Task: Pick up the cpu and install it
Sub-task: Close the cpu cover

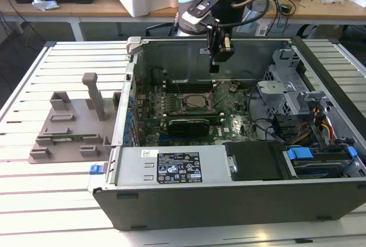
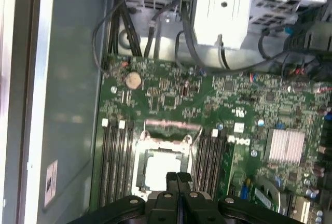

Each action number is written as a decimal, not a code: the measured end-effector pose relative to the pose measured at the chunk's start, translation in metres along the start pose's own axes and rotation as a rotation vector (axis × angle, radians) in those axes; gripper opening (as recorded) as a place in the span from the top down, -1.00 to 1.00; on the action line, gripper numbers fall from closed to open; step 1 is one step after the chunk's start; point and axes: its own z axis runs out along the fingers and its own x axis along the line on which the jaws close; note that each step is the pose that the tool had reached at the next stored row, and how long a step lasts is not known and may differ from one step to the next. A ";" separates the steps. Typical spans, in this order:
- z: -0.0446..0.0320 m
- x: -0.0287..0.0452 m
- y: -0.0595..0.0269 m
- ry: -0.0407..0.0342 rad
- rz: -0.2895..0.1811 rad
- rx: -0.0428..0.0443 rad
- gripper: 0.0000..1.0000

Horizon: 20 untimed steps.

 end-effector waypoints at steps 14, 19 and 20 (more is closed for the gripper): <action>0.0145 -0.0012 0.0470 0.0007 -0.001 0.0124 0.79; 0.0251 0.0009 0.0547 0.0010 -0.001 0.0157 0.79; 0.0272 0.0015 0.0562 0.0012 -0.001 0.0162 0.79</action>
